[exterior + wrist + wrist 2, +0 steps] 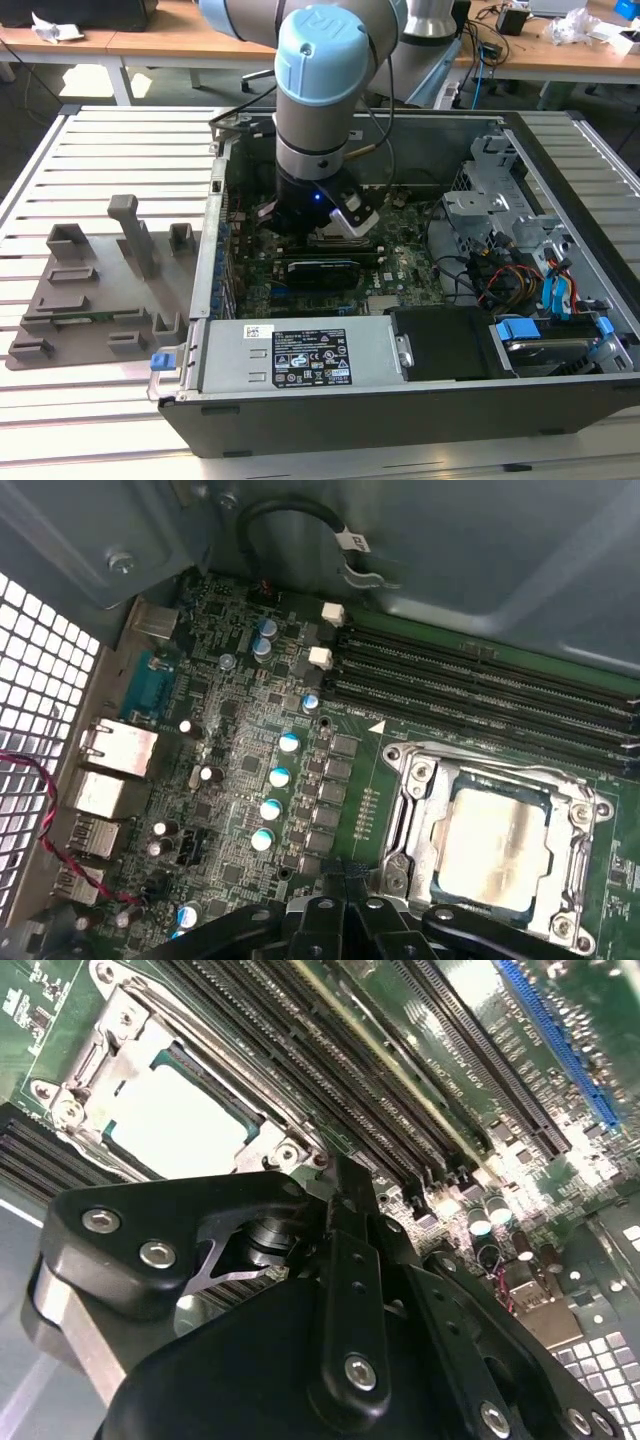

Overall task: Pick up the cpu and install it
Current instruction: 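Install the second cpu locking lever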

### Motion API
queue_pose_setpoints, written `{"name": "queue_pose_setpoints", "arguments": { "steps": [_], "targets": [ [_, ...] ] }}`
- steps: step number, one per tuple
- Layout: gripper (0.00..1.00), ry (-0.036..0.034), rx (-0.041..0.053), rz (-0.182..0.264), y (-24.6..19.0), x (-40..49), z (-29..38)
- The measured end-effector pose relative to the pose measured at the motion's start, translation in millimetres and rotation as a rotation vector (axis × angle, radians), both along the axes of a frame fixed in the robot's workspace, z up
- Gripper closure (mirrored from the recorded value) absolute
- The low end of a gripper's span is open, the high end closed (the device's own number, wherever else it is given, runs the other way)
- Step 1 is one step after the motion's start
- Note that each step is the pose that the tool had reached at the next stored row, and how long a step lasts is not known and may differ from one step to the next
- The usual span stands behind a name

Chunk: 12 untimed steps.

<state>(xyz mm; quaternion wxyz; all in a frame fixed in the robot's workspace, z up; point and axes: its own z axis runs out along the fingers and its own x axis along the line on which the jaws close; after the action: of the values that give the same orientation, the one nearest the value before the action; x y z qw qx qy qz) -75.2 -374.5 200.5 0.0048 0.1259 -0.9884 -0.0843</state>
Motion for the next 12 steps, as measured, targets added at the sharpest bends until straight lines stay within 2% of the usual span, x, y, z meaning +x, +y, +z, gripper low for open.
{"name": "queue_pose_setpoints", "arguments": {
  "steps": [5, 6, 8, 9, 11, 12],
  "targets": [
    [0.89, 0.0000, 0.0033, 0.006, 1.1, 7.9, 1.0],
    [0.89, 0.0003, 0.0030, 0.007, 1.1, 8.1, 8.7],
    [0.89, 0.0002, 0.0007, 0.007, 2.0, 8.9, 13.1],
    [0.89, 0.0005, -0.0052, 0.007, 3.3, 10.2, 13.8],
    [0.89, 0.0018, -0.0235, 0.007, 6.1, 13.0, 14.0],
    [0.89, 0.0030, -0.0408, 0.007, 8.2, 14.9, 13.9]
  ]
}}
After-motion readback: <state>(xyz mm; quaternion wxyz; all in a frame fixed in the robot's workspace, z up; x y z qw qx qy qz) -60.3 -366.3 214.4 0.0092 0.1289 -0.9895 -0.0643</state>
